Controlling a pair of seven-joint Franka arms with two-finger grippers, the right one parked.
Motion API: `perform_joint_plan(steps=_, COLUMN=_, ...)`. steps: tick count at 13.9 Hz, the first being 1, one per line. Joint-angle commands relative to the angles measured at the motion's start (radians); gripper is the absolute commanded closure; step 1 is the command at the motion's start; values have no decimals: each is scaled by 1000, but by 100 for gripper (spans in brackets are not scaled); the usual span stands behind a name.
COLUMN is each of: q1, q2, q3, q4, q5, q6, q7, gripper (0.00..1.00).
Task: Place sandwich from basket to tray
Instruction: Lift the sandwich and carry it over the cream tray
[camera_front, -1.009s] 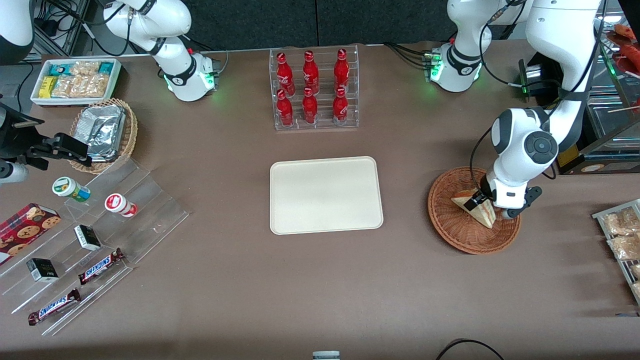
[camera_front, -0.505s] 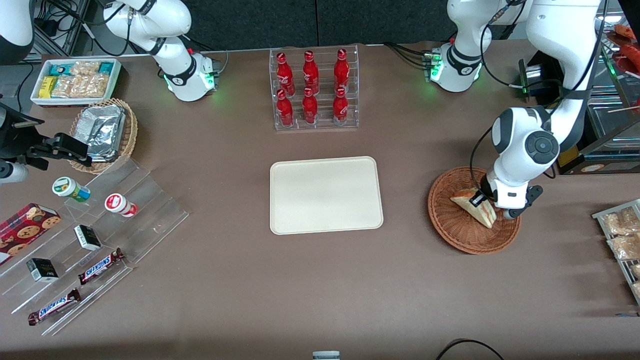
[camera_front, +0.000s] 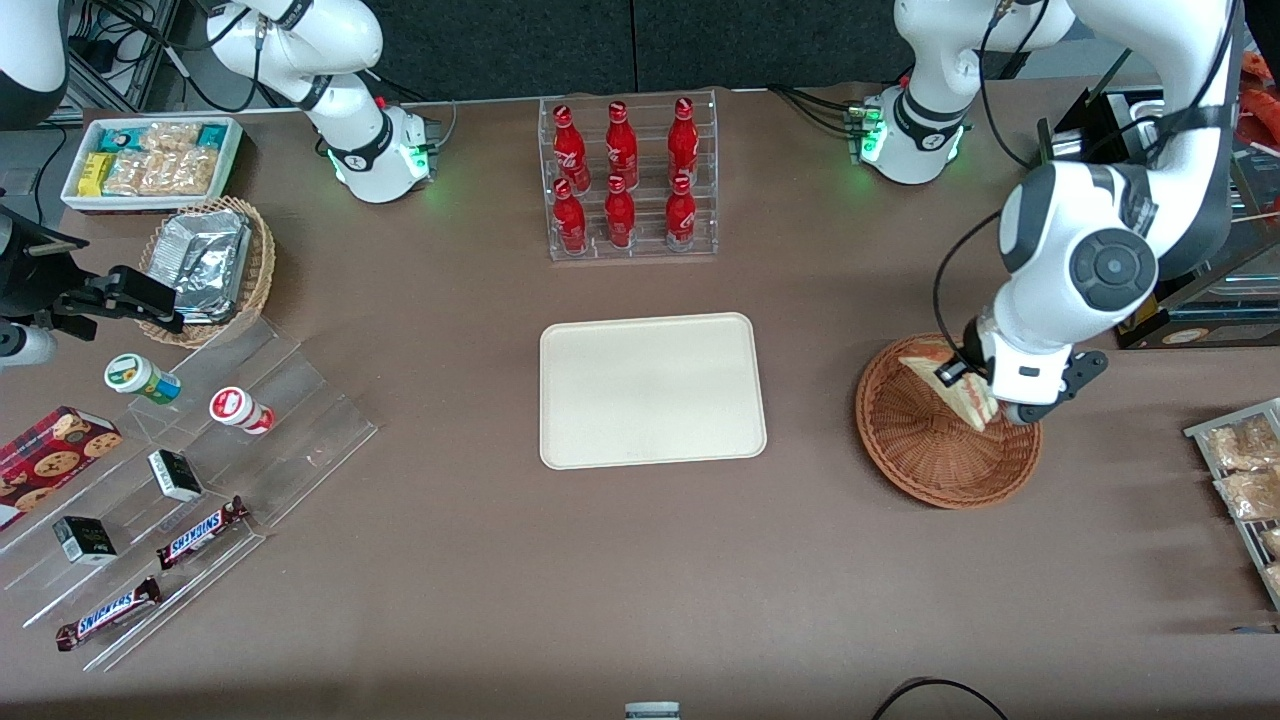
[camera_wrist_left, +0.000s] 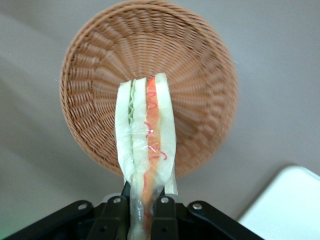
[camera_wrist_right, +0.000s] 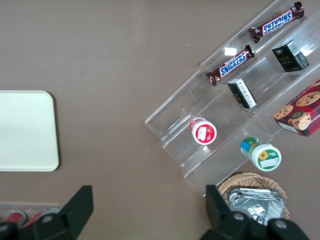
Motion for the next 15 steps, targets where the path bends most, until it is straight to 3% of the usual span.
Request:
perform_joint_plan(steps=1, q1=-118, q2=54, q3=6, q4=120, q5=10, q6=-85, q7=-14, gripper=83)
perform_joint_plan(steps=7, q1=-370, q2=246, q3=7, q4=313, q5=-5, q6=-82, q7=-31, gripper=82)
perform_joint_plan(steps=11, q1=-472, q2=365, q3=6, q4=416, q5=-50, q6=-76, q7=-30, gripper=82)
perform_joint_plan(steps=15, q1=-534, q2=427, q3=4, q4=416, q5=-50, q6=28, q7=-23, gripper=82)
